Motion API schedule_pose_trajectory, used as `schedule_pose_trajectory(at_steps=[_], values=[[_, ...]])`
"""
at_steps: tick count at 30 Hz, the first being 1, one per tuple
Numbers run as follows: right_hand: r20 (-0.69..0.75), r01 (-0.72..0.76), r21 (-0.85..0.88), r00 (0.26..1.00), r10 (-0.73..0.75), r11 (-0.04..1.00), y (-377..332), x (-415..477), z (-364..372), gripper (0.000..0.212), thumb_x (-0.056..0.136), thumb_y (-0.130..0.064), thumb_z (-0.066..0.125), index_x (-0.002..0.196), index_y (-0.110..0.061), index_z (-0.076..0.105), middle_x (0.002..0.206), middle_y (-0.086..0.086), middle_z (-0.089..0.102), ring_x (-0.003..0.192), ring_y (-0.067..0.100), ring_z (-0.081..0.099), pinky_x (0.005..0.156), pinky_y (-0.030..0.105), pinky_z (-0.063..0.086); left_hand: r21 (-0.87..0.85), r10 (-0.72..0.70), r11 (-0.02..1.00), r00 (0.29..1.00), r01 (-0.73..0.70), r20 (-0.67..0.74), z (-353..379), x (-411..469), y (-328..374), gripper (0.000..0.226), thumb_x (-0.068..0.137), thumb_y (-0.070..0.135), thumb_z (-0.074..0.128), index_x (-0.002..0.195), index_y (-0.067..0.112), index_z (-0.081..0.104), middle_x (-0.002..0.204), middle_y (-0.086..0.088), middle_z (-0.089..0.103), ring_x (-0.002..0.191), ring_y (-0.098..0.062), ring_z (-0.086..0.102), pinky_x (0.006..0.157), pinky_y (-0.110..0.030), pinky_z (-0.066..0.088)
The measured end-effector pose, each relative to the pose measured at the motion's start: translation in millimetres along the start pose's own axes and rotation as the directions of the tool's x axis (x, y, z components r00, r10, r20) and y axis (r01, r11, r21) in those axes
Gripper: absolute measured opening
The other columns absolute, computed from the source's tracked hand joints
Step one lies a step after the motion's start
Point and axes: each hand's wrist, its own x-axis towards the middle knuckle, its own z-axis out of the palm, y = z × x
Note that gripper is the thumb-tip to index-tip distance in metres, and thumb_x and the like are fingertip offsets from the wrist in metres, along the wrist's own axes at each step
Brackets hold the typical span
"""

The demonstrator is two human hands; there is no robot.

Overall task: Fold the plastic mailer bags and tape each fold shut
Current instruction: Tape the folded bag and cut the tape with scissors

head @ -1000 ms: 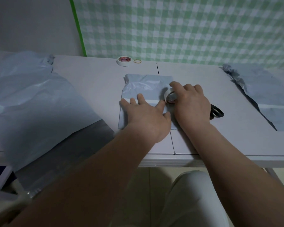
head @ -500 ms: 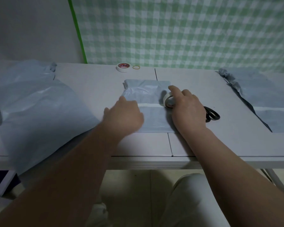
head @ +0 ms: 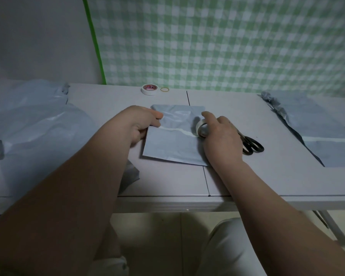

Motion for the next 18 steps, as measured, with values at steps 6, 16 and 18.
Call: schedule_pose_trajectory(at_steps=[6,16,18], values=[[0.035,0.013,0.033,0.999,-0.014,0.999,-11.2,-0.5,3.2,0.053,0.089,-0.002,0.039,0.136,-0.026,0.041,0.107,0.010,0.050,0.096,0.030,0.049,0.068,0.033,0.032,-0.023,0.034,0.999,0.999,-0.034,0.018,-18.0,1.8,-9.9,0.047,0.087,-0.018,0.046,0.125,0.006,0.059,0.118,-0.013,0.057,0.081,-0.022,0.061,0.071,-0.030,0.051],[0.027,0.075,0.290,0.996,-0.086,0.954,-38.7,-0.8,18.5,0.045,0.094,-0.015,0.043,0.137,-0.028,0.044,0.112,0.008,0.063,0.102,0.029,0.056,0.075,0.034,0.040,0.920,0.462,0.383,0.880,-0.086,-0.110,-49.4,-10.5,-19.1,0.040,0.085,0.001,0.050,0.123,0.010,0.060,0.131,-0.017,0.044,0.119,-0.035,0.043,0.101,-0.037,0.038],[0.015,0.040,0.333,0.999,-0.048,0.942,-38.4,-1.1,17.8,0.042,0.092,-0.017,0.050,0.133,-0.025,0.047,0.104,0.006,0.067,0.097,0.028,0.059,0.072,0.031,0.039,0.925,0.565,0.327,0.824,-0.195,-0.027,-28.6,-20.0,-16.9,0.037,0.084,0.004,0.050,0.118,0.011,0.062,0.125,-0.015,0.047,0.116,-0.034,0.046,0.098,-0.039,0.041]])
